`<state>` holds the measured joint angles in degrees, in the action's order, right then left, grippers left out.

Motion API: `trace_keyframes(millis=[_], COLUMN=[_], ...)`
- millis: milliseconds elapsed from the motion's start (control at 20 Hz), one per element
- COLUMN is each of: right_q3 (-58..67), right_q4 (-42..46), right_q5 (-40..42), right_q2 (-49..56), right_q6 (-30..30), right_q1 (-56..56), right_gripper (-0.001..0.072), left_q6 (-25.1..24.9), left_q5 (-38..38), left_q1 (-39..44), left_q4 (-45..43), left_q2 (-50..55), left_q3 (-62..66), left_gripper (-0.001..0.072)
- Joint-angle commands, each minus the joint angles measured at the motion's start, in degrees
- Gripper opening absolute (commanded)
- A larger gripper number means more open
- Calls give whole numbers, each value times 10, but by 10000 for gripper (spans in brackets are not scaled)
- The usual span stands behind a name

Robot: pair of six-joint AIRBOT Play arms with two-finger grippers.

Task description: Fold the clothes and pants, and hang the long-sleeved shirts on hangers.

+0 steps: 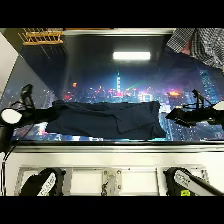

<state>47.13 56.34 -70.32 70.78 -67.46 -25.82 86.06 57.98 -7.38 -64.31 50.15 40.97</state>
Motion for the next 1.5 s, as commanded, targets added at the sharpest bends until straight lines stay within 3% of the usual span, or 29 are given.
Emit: trace_keyframes(millis=[0,200,450,500,600,650,750,900,1100,1450], right_q3=[7,8,8,8,8,8,8,24,113,292], right_q4=[-102,-160,-207,-208,-208,-208,-188,-72,120,146], right_q5=[-2,1,24,30,37,37,37,26,-78,-227], right_q2=[132,199,210,210,210,209,195,147,72,15], right_q6=[110,121,110,98,96,96,81,-3,-94,-174], right_q1=[-31,15,115,129,145,145,136,96,60,134], right_gripper=[713,713,711,667,278,155,17,16,16,16], left_q6=[37,66,65,64,65,65,65,65,66,63], left_q5=[-28,-80,-127,-128,-130,-131,-132,-148,-171,-160], left_q1=[99,197,238,241,241,241,242,257,287,404], left_q4=[0,31,104,104,105,104,104,104,104,104], left_q2=[42,116,160,162,161,161,161,161,195,396], left_q3=[3,5,4,4,4,4,4,4,22,228], left_gripper=[8,8,8,8,8,8,7,7,7,7])
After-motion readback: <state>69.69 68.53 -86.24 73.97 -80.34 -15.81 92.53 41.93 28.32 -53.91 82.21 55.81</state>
